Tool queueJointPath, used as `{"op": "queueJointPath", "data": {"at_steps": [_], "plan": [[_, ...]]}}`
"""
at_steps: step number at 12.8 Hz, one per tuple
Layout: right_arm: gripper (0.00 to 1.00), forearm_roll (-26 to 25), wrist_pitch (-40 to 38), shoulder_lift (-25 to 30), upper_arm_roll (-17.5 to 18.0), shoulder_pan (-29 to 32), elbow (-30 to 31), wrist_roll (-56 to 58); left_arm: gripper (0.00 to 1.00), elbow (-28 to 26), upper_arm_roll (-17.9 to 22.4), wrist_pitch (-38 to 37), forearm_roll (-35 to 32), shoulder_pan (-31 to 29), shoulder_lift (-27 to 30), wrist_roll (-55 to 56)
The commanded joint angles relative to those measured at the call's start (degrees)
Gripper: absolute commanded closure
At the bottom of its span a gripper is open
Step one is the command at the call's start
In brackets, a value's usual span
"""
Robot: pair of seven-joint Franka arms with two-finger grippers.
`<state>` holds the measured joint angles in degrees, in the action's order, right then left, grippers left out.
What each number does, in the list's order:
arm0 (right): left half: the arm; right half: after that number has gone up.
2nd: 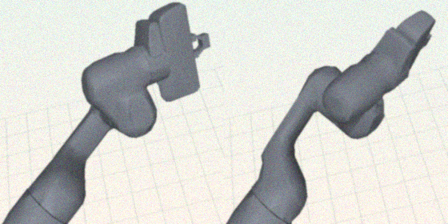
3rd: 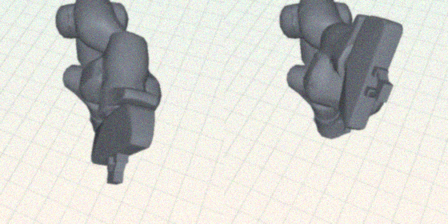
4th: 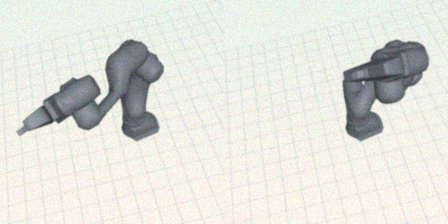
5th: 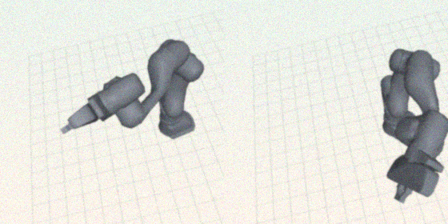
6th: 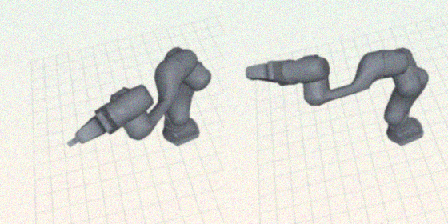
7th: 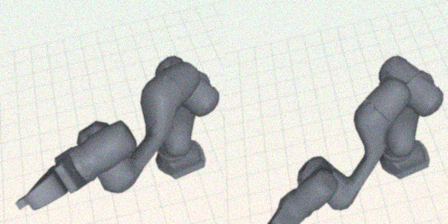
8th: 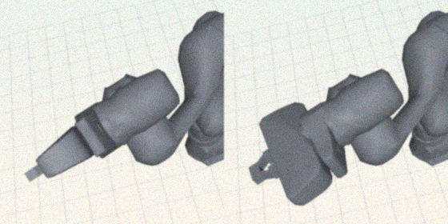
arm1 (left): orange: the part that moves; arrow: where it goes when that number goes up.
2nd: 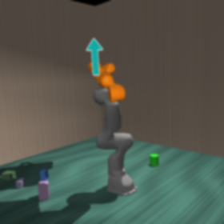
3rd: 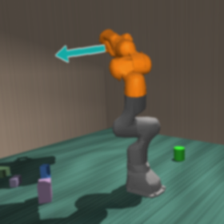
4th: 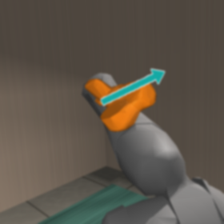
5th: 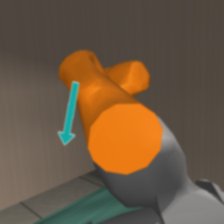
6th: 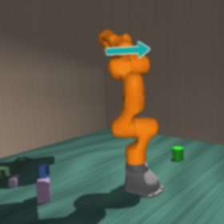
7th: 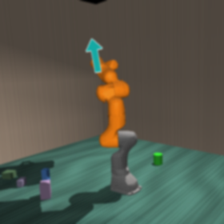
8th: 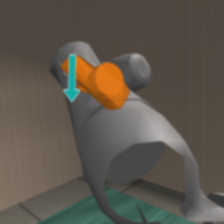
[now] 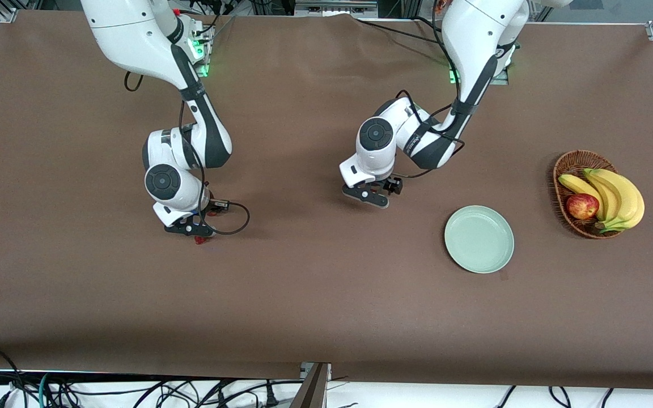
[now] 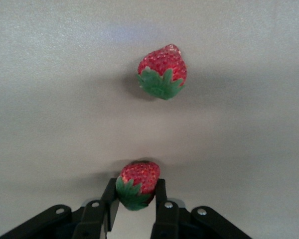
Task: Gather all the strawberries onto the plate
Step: 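Grasp the strawberry with the left gripper while the right gripper grasps another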
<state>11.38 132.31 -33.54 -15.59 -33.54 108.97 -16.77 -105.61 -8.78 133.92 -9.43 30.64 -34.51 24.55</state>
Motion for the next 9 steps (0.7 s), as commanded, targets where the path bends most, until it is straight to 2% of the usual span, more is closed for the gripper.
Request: {"op": "queueJointPath", "data": {"at_steps": [1, 3, 4, 5, 6, 7, 9], "plan": [[0.86, 1.27, 0.14, 1.72, 0.29, 0.24, 0.64, 0.95, 0.00, 0.40, 0.08, 4.57, -2.08, 0.03, -2.49, 1.37], [0.86, 1.27, -0.12, 2.07, 0.64, 0.15, -0.50, 0.95, 0.03, 0.40, 0.08, 4.68, -2.08, 0.03, -2.58, 1.02], [0.85, 1.27, -1.34, 2.16, 0.91, 0.15, -1.81, 0.86, 0.28, 0.40, 0.08, 4.68, -2.08, 0.12, -2.58, 1.02], [0.85, 1.36, -2.92, 2.16, 1.43, -0.11, -3.74, -0.10, 0.60, 0.40, 0.08, 4.68, -2.08, 0.12, -2.50, 1.11], [0.85, 1.80, -4.76, 2.08, 2.05, -0.38, -6.28, -1.76, 0.78, 0.40, 0.08, 4.33, -2.08, 0.12, -2.15, 0.85], [0.85, 2.06, -6.87, 1.90, 3.01, -0.82, -8.92, -4.04, 1.00, 0.32, 0.08, 4.15, -2.08, 0.03, -1.62, 0.41], [0.85, 2.06, -8.38, 1.55, 5.03, -1.26, -12.71, -8.79, 1.00, 0.49, 0.08, 1.54, -2.08, -0.40, 0.66, -1.16]]}}
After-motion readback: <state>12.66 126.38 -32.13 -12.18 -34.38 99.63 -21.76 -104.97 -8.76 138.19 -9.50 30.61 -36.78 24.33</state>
